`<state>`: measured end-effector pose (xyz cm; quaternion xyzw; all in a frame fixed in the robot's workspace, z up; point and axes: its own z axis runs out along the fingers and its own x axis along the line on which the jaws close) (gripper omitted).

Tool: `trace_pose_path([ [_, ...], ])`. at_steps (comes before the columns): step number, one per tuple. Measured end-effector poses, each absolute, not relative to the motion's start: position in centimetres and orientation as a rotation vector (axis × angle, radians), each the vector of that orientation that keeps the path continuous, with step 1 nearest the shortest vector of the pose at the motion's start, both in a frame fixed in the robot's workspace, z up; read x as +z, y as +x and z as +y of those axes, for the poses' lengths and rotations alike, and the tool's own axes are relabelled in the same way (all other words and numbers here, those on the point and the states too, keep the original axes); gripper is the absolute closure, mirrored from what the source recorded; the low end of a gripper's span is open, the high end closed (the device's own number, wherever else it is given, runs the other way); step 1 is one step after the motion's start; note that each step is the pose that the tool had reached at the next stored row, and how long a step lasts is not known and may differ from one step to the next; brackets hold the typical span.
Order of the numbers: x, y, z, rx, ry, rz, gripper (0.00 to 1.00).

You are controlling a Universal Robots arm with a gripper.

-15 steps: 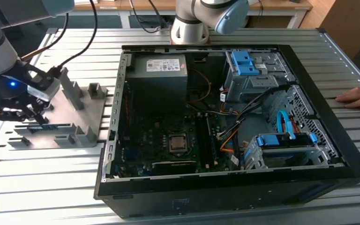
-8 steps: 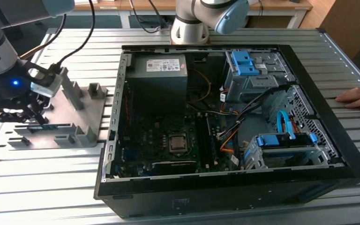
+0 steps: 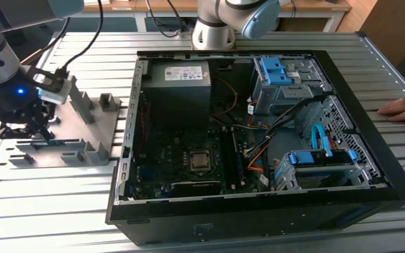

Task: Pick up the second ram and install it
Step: 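Pick up the second ram and move it above second insertion slot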

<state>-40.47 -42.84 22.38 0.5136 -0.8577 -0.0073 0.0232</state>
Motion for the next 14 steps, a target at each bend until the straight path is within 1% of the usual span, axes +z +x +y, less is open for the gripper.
trace_pose_path([
  [14,22.32,-40.47,-42.84,-0.013,1.913,-2.432,0.9],
])
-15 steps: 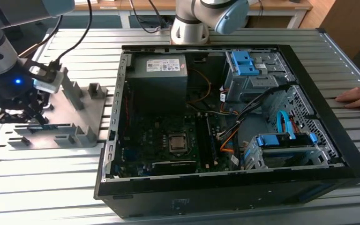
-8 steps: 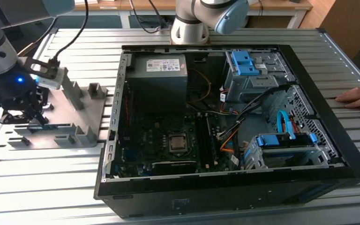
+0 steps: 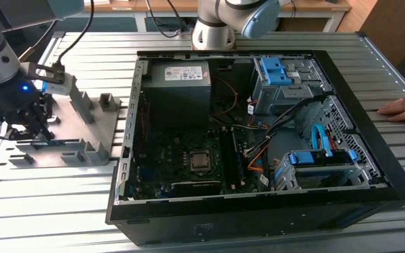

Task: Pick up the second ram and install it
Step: 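Pick up the second ram and move it above second insertion slot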

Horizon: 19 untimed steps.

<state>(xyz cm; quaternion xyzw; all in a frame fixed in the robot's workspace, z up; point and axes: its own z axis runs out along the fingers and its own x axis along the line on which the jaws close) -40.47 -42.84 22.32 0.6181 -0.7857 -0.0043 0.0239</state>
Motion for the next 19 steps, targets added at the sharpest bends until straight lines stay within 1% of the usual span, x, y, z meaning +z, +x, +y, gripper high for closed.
trace_pose_path([
  [13,22.24,-40.47,-42.84,-0.007,2.164,-2.211,0.9],
  [17,22.21,-40.47,-42.84,-0.079,2.213,-2.225,0.9],
  [19,22.18,-40.47,-42.83,-0.084,2.244,-2.197,0.9],
])
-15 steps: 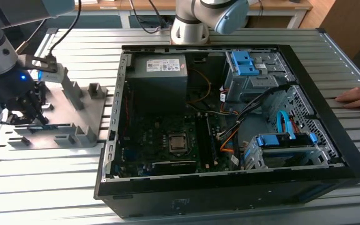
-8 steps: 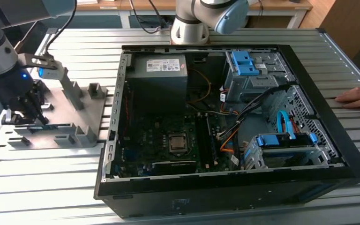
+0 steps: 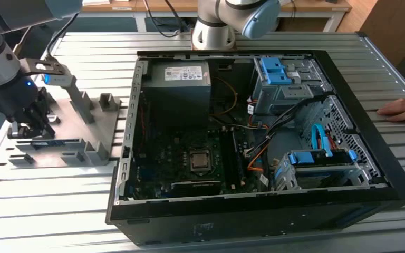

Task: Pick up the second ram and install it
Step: 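Pick up the second ram and move it above second insertion slot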

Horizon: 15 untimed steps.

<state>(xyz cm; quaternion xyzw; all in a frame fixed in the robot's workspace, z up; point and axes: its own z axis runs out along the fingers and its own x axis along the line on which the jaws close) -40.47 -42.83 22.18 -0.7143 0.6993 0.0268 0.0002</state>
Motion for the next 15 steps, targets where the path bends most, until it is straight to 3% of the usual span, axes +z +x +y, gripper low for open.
trace_pose_path([
  [10,22.11,-40.49,-42.84,0.084,-2.3,2.139,0.89],
  [12,22.11,-40.48,-42.84,0.084,-2.299,2.14,0.77],
  [15,22.11,-40.48,-42.84,0.084,-2.298,2.142,0.71],
])
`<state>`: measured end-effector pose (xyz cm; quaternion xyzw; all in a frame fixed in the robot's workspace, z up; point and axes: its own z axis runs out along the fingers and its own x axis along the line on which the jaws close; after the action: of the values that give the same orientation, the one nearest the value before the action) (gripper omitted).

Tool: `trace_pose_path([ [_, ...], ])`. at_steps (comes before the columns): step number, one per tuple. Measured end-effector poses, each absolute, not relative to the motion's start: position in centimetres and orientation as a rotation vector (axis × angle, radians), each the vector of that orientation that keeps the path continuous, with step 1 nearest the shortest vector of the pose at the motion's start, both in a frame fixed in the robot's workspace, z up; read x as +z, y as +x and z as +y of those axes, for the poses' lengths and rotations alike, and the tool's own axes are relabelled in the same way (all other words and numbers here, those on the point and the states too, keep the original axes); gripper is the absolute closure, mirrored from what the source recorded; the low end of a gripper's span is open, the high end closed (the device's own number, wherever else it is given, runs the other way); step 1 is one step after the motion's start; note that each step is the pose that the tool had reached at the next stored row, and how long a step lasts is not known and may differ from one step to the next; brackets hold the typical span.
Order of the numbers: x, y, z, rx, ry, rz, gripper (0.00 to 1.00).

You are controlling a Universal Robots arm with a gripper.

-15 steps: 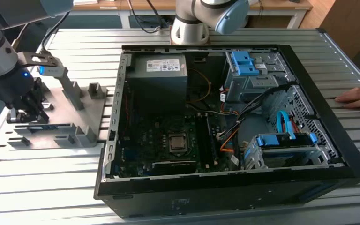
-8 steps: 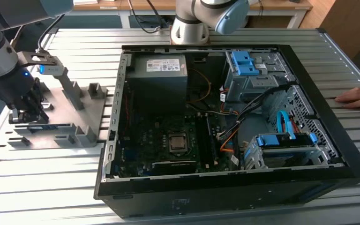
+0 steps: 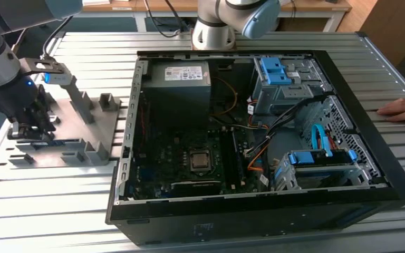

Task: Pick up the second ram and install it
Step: 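Pick up the second ram and move it above second insertion slot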

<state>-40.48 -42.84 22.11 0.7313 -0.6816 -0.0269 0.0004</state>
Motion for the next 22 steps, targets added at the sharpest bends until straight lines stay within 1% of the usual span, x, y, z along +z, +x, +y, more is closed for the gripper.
trace_pose_path([
  [1,22.1,-40.5,-42.8,-0.084,2.296,-2.141,0.65],
  [5,22.0,-41.0,-42.8,-0.084,2.296,-2.142,0.65],
  [22,18.9,-41.4,-42.8,-0.084,2.309,-2.127,0.65],
])
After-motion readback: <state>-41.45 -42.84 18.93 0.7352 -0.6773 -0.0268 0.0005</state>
